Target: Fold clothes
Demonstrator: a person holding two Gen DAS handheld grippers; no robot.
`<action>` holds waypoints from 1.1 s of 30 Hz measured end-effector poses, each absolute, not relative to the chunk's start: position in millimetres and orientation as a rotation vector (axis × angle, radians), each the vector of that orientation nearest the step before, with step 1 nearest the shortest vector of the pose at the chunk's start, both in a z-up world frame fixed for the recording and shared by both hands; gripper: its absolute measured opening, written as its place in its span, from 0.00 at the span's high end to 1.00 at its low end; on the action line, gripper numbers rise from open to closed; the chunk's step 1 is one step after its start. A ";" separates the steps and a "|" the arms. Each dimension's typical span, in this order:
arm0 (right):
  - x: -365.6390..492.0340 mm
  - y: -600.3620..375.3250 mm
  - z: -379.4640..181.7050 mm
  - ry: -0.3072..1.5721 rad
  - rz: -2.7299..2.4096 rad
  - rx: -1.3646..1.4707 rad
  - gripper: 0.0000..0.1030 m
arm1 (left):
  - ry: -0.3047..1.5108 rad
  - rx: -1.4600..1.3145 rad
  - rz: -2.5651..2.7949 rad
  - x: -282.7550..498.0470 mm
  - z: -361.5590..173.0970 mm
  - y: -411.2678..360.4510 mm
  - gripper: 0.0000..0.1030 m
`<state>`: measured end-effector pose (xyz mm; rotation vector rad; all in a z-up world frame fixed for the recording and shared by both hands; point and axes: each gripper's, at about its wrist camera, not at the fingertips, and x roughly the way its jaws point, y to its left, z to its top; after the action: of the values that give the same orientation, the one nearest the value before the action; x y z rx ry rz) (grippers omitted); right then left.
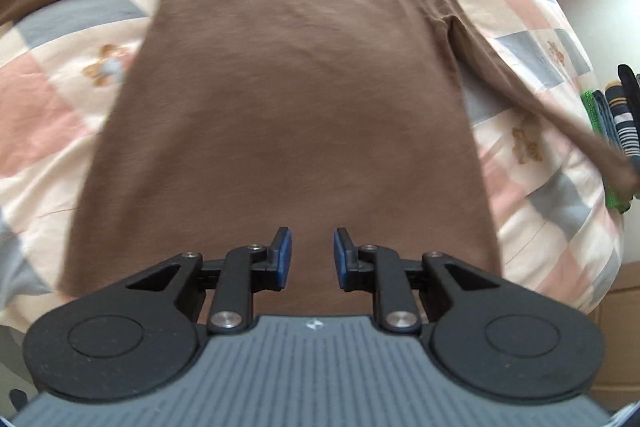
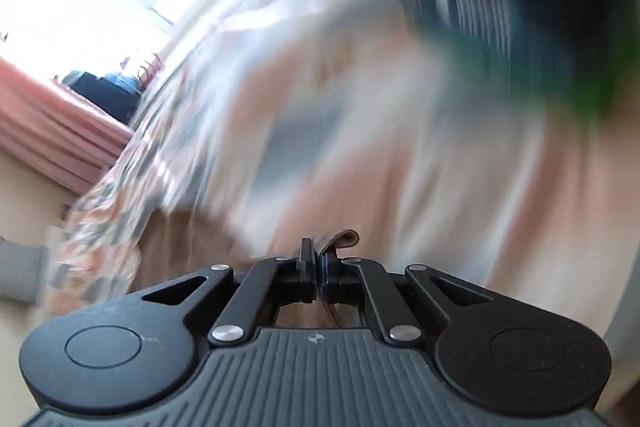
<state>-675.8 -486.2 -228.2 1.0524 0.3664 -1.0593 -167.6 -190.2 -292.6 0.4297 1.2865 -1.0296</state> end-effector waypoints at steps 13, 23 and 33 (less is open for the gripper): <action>-655.4 -569.7 -357.0 1.052 -1.165 0.927 0.88 | 1.423 0.412 -1.050 -231.8 -325.3 -233.7 0.81; -614.6 -512.7 -298.3 0.964 -1.263 0.869 0.41 | 1.392 0.191 -0.909 -147.6 -308.3 -178.2 0.76; -397.3 -434.8 -318.1 0.894 -0.886 1.021 0.38 | 1.148 -0.030 -0.476 109.7 -277.5 -71.5 0.60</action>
<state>-397.3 -434.8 -318.1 1.0209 0.8941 -0.8859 109.7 -71.5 -277.5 -0.0300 1.1477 -0.4758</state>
